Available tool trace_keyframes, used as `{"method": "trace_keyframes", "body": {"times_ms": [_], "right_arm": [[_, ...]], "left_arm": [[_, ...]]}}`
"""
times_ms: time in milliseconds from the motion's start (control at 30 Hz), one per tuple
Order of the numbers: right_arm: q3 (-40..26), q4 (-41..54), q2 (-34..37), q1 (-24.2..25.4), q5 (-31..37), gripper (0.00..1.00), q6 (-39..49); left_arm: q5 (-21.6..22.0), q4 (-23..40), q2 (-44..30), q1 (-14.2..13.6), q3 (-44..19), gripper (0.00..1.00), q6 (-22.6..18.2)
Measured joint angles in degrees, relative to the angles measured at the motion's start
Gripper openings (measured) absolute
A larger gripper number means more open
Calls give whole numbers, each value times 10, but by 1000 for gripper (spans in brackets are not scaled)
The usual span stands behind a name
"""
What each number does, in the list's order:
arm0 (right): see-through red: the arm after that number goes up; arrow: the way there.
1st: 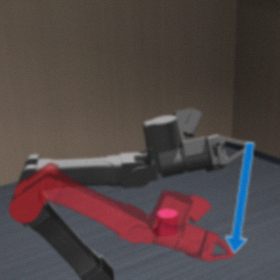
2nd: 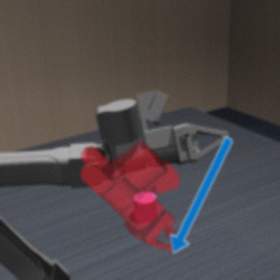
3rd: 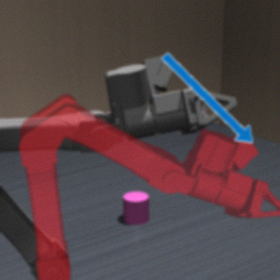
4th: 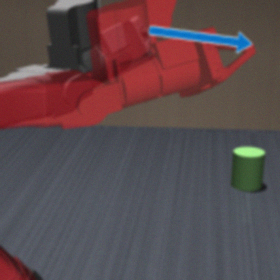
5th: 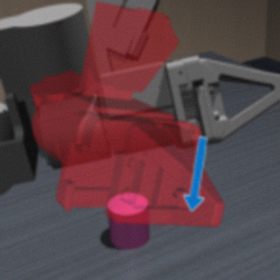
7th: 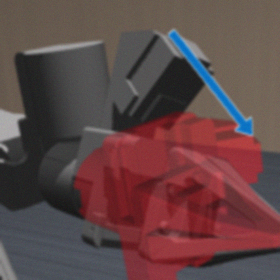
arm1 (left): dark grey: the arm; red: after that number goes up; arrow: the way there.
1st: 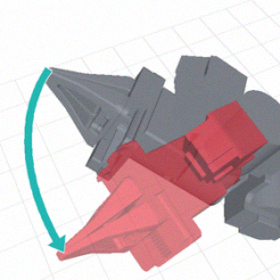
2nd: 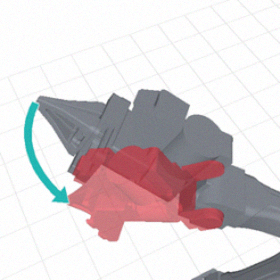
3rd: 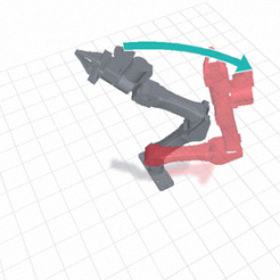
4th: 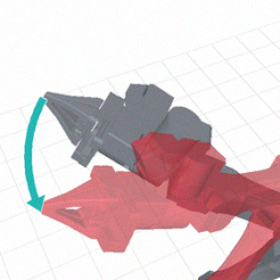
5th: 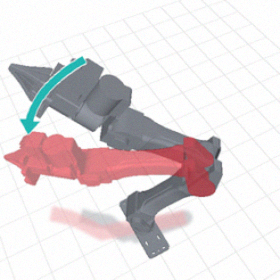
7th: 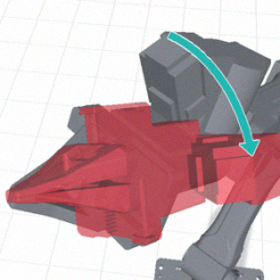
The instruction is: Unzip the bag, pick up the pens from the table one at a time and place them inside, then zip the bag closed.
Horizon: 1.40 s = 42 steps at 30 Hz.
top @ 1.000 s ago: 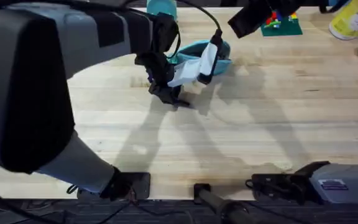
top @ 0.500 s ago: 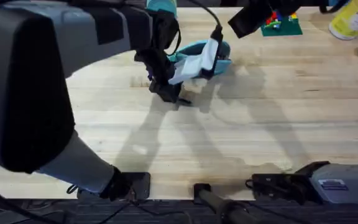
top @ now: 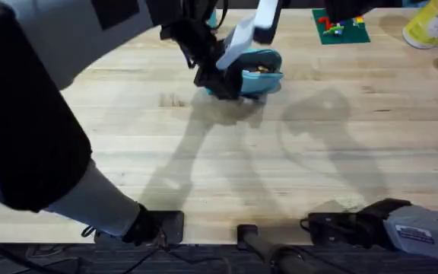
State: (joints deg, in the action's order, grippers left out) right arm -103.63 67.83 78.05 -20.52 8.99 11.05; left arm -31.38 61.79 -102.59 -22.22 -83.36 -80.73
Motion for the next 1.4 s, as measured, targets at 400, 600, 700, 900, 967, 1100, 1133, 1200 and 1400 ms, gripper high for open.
{"method": "trace_keyframes", "body": {"times_ms": [400,600,700,900,967,1100,1133,1200,1400], "right_arm": [[0,0,-15,22,0,994,-4],[0,0,-15,22,0,996,-4],[0,0,-15,22,0,996,-4],[0,0,-15,22,0,996,-4],[0,0,-15,22,0,996,-4],[0,0,-15,22,0,996,-4],[0,0,-15,22,0,996,-4],[0,0,-15,22,0,996,-4],[0,0,-15,22,0,996,-4]], "left_arm": [[-141,-116,0,0,-50,42,8],[-155,-181,0,0,-50,42,45],[-151,-210,0,0,-50,42,89],[-117,-254,0,-6,-50,43,200],[-96,-261,0,-12,-50,43,241],[-59,-262,0,-27,-50,43,302],[-52,-262,0,-31,-50,43,311],[-38,-260,0,-38,-50,43,325],[9,-239,0,-47,-50,43,345]]}}
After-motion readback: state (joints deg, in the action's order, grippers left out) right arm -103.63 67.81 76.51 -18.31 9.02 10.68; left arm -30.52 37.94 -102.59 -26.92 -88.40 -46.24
